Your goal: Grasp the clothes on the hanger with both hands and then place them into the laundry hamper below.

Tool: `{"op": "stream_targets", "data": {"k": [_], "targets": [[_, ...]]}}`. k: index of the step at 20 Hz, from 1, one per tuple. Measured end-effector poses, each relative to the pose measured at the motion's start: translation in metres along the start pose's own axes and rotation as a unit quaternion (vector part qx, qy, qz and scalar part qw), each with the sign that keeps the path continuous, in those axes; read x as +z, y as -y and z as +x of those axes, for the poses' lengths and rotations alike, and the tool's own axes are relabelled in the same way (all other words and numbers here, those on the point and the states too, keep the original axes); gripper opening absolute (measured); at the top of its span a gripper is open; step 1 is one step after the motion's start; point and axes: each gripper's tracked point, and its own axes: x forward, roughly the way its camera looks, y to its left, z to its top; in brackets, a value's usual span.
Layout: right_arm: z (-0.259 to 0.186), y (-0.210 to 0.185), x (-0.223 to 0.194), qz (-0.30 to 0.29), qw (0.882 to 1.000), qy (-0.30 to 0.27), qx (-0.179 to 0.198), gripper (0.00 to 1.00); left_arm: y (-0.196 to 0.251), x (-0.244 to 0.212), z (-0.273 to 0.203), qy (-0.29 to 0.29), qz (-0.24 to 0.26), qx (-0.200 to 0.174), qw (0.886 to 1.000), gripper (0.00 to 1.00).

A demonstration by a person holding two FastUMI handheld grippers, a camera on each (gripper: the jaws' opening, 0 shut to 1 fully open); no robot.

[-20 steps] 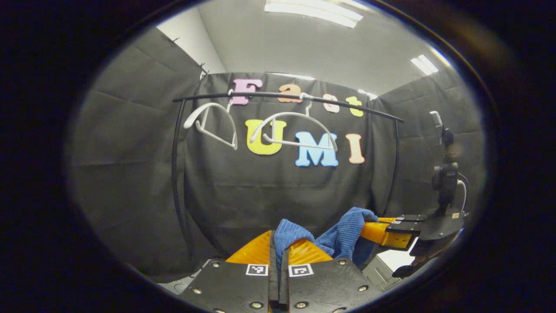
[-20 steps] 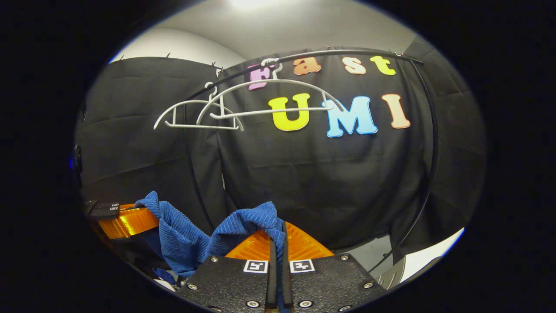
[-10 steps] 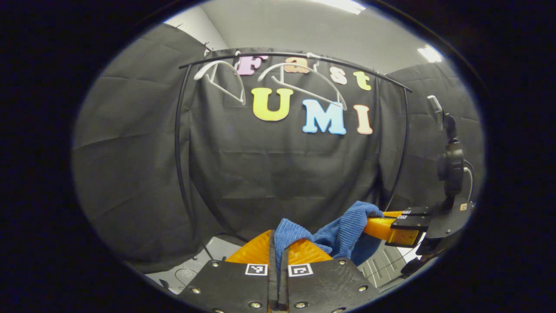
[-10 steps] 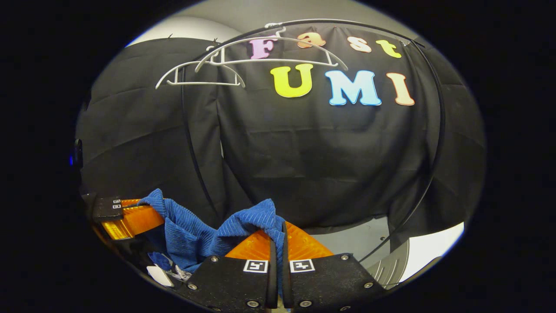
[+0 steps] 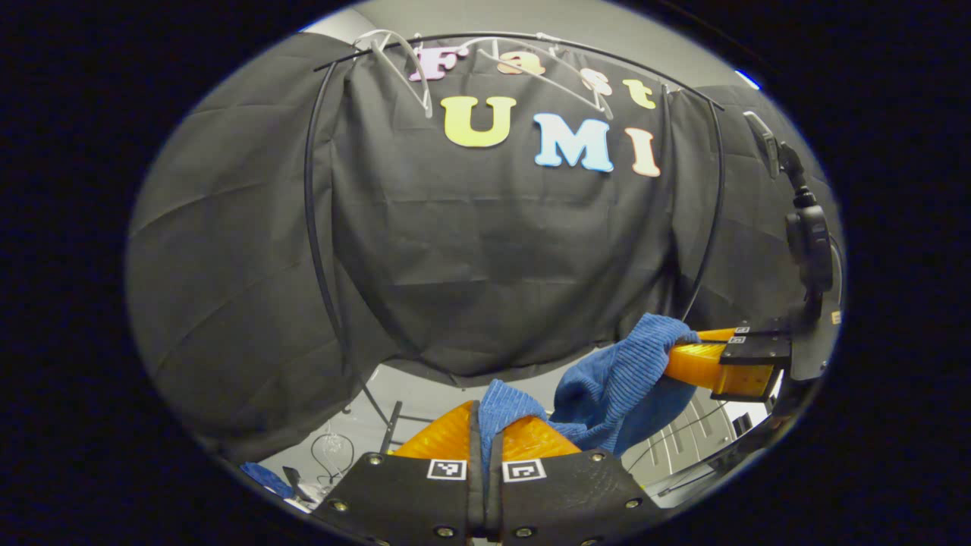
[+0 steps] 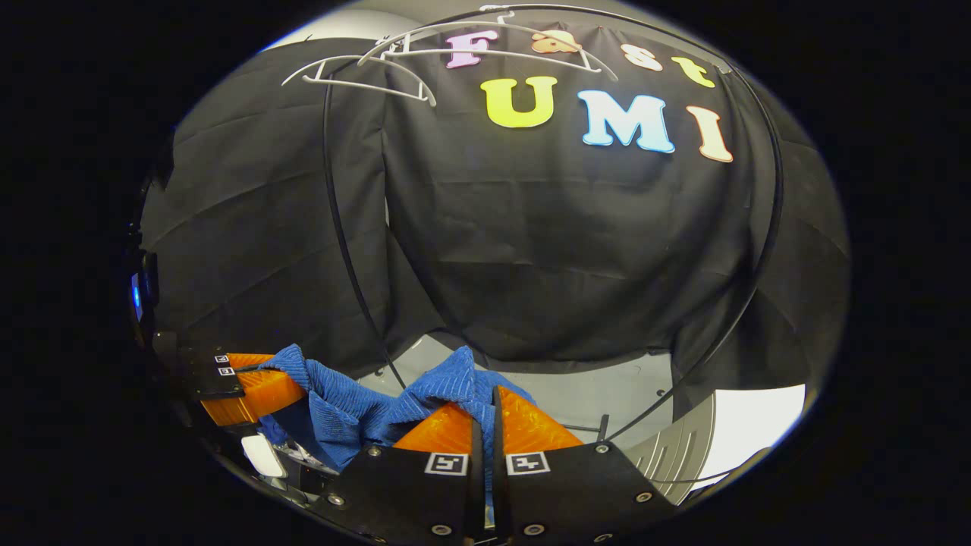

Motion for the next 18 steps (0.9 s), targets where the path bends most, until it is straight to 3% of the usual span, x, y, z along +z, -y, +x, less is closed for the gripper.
{"op": "stream_targets", "data": {"k": [11, 16, 17, 18], "targets": [[0.011, 0.008, -0.064, -0.008, 0.996, -0.091, -0.008, 0.07, -0.006, -0.069, 0.019, -0.091, 0.013, 0.027, 0.995, 0.02], [0.013, 0.007, -0.091, -0.006, 0.991, -0.130, -0.006, 0.14, -0.012, -0.091, 0.021, -0.129, -0.002, 0.046, 0.991, 0.06], [0.012, 0.009, -0.097, -0.005, 0.990, -0.139, -0.006, 0.18, -0.013, -0.090, 0.023, -0.129, -0.003, 0.047, 0.991, 0.16], [0.011, 0.013, -0.101, -0.006, 0.989, -0.148, -0.011, 0.24, -0.012, -0.084, 0.024, -0.124, -0.002, 0.047, 0.991, 0.14]]}}
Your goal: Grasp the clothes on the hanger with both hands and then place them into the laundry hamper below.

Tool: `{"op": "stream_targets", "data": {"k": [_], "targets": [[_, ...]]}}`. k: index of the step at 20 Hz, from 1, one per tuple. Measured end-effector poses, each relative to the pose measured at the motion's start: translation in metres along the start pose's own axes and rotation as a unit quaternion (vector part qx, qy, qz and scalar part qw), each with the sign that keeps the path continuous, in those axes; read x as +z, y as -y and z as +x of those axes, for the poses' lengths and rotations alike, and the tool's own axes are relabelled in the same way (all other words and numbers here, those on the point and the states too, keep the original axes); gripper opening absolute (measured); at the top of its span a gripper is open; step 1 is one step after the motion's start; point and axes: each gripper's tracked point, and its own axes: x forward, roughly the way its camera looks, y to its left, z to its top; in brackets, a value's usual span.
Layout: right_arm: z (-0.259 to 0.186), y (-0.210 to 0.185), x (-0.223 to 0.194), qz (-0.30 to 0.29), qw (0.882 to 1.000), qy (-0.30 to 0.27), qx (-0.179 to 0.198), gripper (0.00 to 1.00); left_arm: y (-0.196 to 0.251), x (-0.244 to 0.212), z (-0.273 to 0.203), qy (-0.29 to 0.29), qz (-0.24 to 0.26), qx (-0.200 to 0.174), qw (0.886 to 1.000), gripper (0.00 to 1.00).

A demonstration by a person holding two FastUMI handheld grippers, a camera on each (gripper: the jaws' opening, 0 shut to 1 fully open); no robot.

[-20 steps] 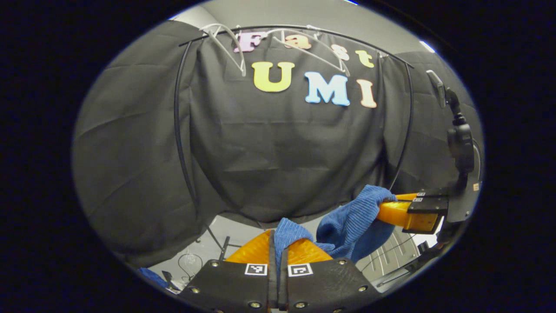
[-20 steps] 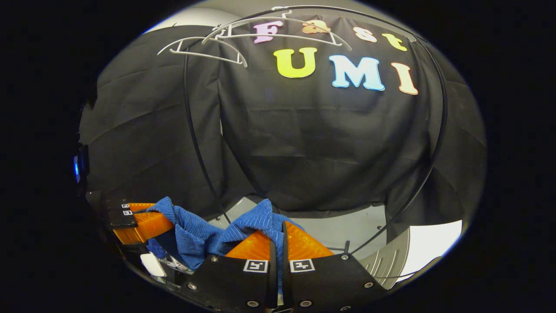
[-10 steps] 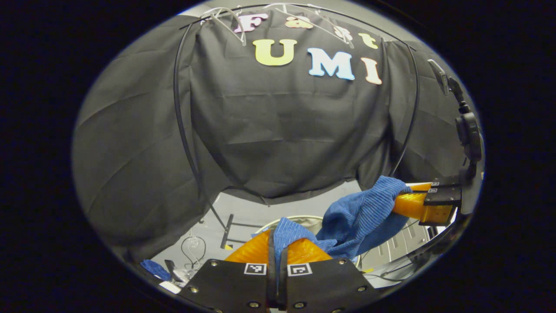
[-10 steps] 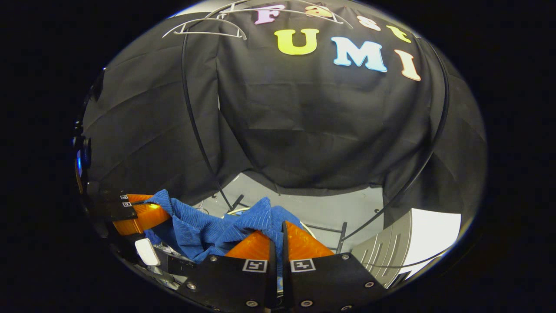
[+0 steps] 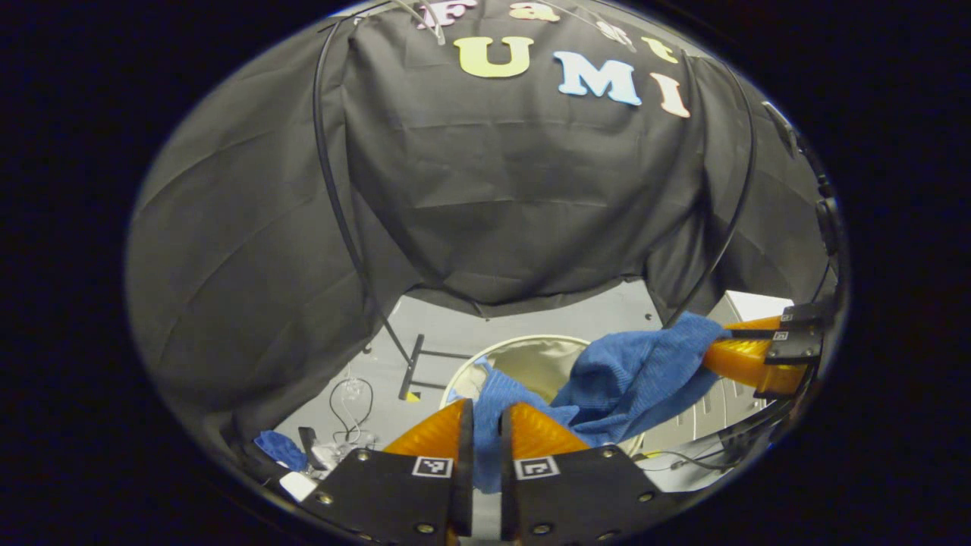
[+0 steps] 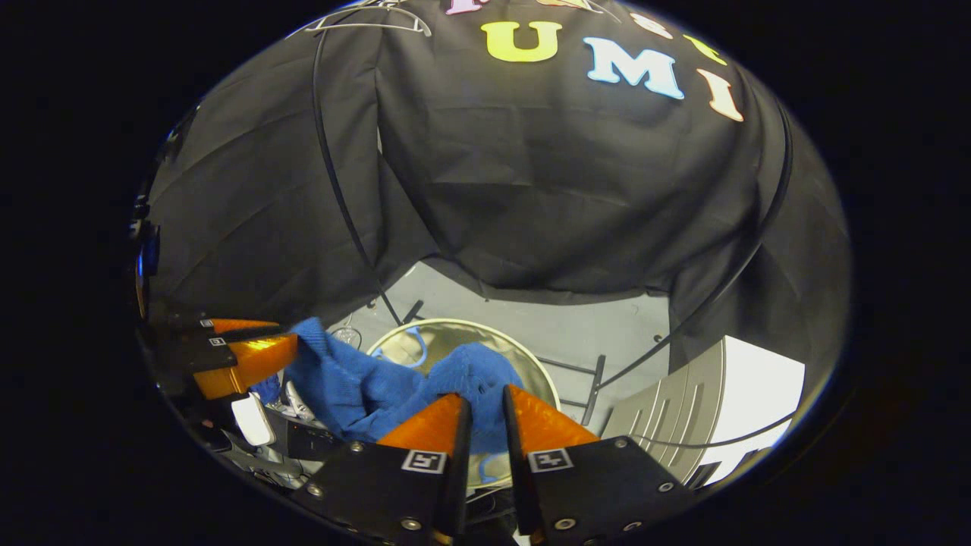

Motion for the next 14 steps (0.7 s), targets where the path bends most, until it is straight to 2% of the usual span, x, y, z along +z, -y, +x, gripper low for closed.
{"op": "stream_targets", "data": {"k": [1, 3, 4, 5, 6, 8, 14], "targets": [[-0.002, 0.004, 0.004, 0.006, 1.000, 0.006, -0.001, 0.31, 0.001, 0.005, -0.002, 0.005, 0.001, -0.001, 1.000, 0.33], [-0.007, 0.008, 0.017, 0.014, 1.000, 0.022, -0.001, 0.57, 0.000, 0.006, -0.005, 0.007, 0.003, 0.005, 1.000, 0.72], [-0.009, 0.006, 0.020, 0.012, 1.000, 0.025, -0.002, 0.76, -0.003, 0.005, -0.005, 0.008, 0.003, 0.009, 1.000, 0.80], [-0.007, 0.001, 0.017, 0.009, 1.000, 0.026, -0.002, 0.83, -0.005, 0.006, -0.005, 0.009, 0.002, 0.014, 1.000, 0.87], [-0.007, 0.001, 0.018, 0.008, 1.000, 0.029, -0.004, 0.89, -0.007, 0.007, -0.007, 0.011, 0.000, 0.017, 1.000, 0.87], [-0.008, 0.004, 0.020, 0.011, 0.999, 0.037, -0.005, 0.94, -0.009, 0.013, -0.011, 0.020, -0.002, 0.020, 1.000, 0.87], [-0.041, -0.002, 0.055, 0.015, 0.995, 0.092, -0.015, 0.94, -0.017, 0.060, -0.045, 0.083, -0.006, 0.020, 0.996, 0.87]]}}
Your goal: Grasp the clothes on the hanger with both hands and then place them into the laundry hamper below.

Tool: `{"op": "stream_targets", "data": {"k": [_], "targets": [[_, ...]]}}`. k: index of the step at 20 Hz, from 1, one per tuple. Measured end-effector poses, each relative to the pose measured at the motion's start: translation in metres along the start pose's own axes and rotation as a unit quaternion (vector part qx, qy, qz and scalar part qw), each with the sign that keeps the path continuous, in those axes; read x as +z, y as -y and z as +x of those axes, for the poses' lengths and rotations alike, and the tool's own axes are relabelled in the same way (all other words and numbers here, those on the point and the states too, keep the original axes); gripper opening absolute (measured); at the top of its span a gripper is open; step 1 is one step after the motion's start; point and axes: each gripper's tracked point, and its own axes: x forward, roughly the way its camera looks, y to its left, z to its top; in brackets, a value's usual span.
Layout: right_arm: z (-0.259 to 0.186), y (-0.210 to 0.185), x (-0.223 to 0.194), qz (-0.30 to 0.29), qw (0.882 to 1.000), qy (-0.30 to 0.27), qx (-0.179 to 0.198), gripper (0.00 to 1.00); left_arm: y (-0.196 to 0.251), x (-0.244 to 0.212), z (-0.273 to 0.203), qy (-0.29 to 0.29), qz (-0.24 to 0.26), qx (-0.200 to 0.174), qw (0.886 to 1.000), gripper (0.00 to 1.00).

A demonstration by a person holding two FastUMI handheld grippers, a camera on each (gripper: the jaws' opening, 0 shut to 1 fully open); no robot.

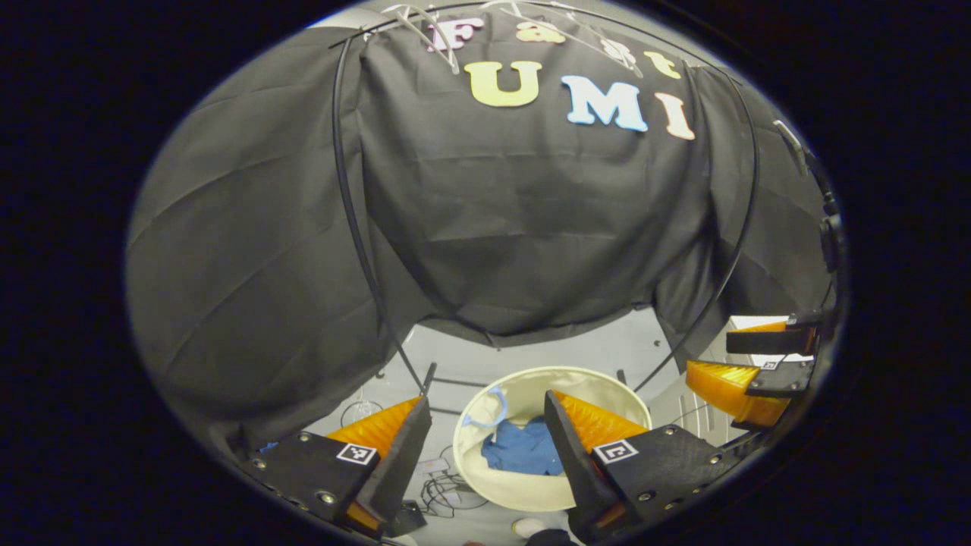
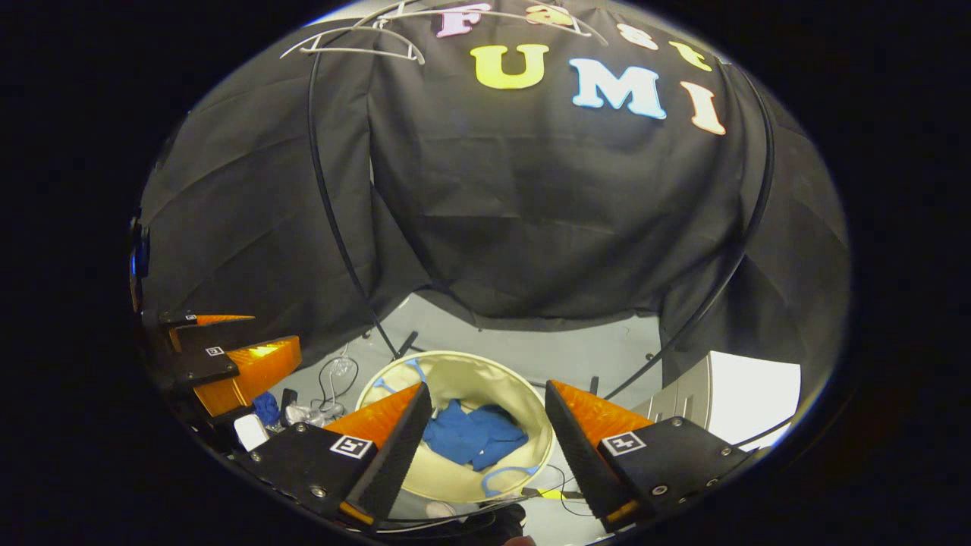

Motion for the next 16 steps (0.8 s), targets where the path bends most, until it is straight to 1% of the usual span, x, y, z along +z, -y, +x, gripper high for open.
{"op": "stream_targets", "data": {"k": [3, 8, 11, 12, 14, 16], "targets": [[-0.025, 0.003, 0.036, 0.000, 0.999, 0.050, -0.011, 0.94, 0.003, 0.047, -0.023, 0.052, -0.002, -0.008, 0.999, 0.87], [-0.075, 0.014, 0.094, 0.004, 0.991, 0.129, -0.029, 0.93, 0.011, 0.128, -0.065, 0.142, 0.012, -0.020, 0.990, 0.87], [-0.105, 0.028, 0.119, 0.012, 0.984, 0.174, -0.043, 0.93, 0.023, 0.164, -0.091, 0.183, 0.004, -0.029, 0.983, 0.87], [-0.116, 0.032, 0.125, 0.015, 0.981, 0.185, -0.048, 0.92, 0.024, 0.170, -0.100, 0.196, 0.004, -0.030, 0.980, 0.87], [-0.138, 0.044, 0.138, 0.019, 0.975, 0.215, -0.061, 0.93, 0.030, 0.187, -0.121, 0.219, 0.004, -0.032, 0.975, 0.87], [-0.163, 0.054, 0.152, 0.018, 0.967, 0.246, -0.070, 0.92, 0.036, 0.204, -0.145, 0.240, 0.009, -0.031, 0.970, 0.87]]}}
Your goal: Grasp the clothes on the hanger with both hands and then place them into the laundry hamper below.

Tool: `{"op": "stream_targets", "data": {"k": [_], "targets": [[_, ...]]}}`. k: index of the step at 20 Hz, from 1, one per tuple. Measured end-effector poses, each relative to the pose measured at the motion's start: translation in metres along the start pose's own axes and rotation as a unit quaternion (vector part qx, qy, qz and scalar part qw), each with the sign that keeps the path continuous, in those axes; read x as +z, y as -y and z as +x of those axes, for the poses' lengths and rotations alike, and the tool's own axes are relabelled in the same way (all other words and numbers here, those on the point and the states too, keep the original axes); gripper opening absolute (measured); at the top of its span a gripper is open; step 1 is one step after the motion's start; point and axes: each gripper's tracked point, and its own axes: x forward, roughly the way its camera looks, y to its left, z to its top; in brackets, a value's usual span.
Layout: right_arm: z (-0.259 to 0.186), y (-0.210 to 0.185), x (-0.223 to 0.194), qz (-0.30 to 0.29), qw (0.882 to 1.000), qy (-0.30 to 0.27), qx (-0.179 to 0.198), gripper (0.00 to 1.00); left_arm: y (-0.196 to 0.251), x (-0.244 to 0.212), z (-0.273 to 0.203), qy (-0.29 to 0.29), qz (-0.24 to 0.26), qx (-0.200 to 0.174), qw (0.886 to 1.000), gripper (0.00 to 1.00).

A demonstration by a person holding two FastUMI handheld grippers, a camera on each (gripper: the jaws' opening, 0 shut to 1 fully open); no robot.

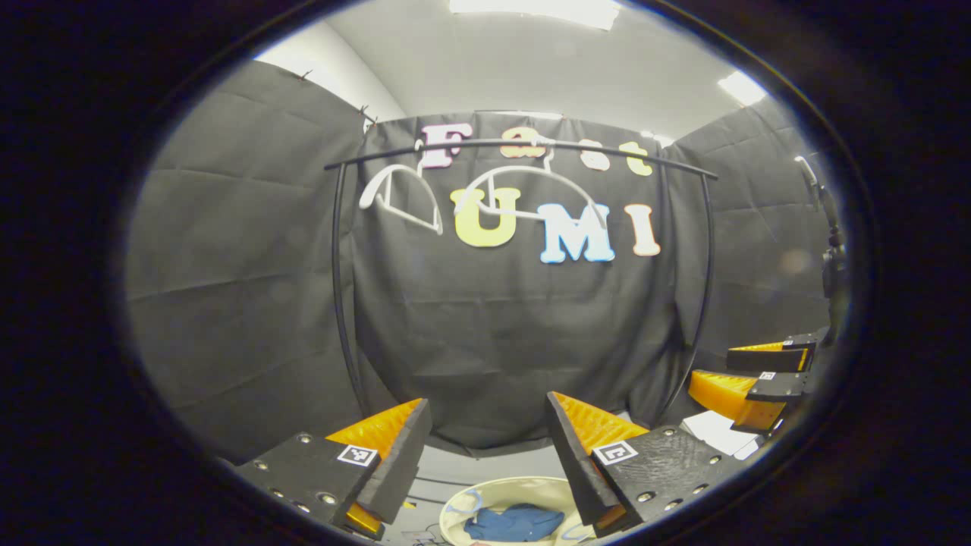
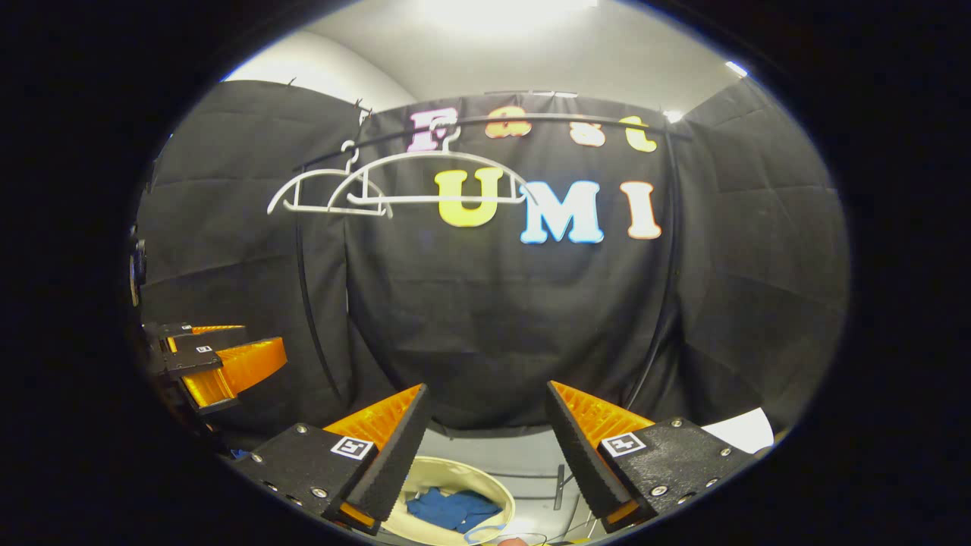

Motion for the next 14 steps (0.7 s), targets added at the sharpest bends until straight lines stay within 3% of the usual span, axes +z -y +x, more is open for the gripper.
{"op": "stream_targets", "data": {"k": [7, 14], "targets": [[-0.051, 0.032, 0.051, 0.014, 0.998, 0.067, -0.012, 0.93, 0.022, 0.068, -0.052, 0.061, 0.001, 0.007, 0.998, 0.87], [-0.114, 0.052, 0.057, 0.004, 0.993, 0.111, -0.041, 0.93, 0.017, 0.084, -0.104, 0.099, 0.028, 0.014, 0.995, 0.87]]}}
